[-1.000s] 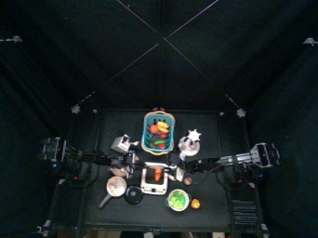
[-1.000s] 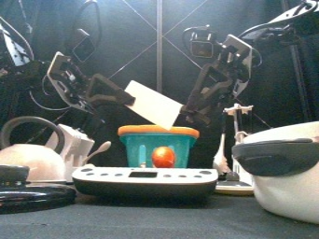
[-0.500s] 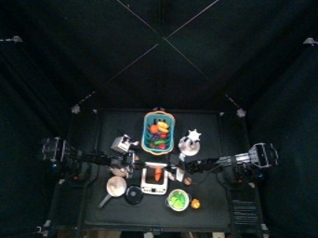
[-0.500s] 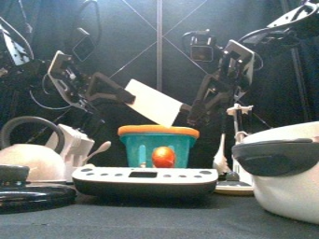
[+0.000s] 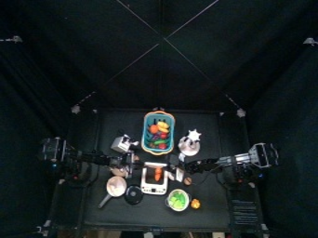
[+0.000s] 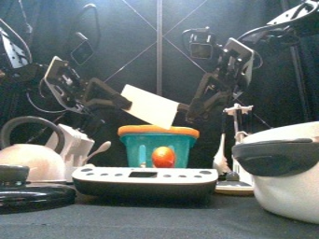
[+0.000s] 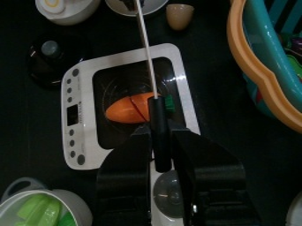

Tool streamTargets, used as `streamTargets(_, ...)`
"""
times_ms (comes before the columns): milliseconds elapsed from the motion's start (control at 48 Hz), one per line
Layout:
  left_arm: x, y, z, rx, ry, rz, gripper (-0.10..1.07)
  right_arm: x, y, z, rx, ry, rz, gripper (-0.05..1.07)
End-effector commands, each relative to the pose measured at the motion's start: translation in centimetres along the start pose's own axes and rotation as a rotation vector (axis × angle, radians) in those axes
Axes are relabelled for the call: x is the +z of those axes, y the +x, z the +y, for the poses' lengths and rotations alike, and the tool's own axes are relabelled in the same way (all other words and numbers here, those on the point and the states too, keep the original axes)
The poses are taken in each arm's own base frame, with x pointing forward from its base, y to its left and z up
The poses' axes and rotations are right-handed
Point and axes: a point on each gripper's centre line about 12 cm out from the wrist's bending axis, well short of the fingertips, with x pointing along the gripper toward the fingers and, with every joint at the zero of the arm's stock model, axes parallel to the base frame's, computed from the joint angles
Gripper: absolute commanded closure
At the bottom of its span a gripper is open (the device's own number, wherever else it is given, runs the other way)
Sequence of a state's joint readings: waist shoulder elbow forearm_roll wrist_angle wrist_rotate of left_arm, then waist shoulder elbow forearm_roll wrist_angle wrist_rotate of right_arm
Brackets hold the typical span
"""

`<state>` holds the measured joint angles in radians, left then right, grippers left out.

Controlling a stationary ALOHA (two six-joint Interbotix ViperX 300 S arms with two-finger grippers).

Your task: Adjust grip on cleaver

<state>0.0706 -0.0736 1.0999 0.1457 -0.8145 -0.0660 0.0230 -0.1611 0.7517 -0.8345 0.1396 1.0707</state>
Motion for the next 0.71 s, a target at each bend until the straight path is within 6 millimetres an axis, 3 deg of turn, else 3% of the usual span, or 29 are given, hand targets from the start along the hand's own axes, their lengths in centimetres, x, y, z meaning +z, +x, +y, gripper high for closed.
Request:
streamTargets(0, -0.6, 0.1, 0.0, 0.000, 0.001, 0.047, 0.69, 1.4, -0.8, 0.1, 0.005, 0.011, -0.044, 0.61)
streamTargets(333, -1.8, 0.8, -0.6, -0.015, 0.003, 0.125, 0.69, 1.2, -0.9, -0.3, -0.029, 0.017, -0.025, 0.61)
streamTargets(688, -1.6, 0.9, -1.0, -0.029, 0.003, 0.123, 0.69, 0.6, -0.9, -0.5, -0.041, 0.019, -0.009, 0.61)
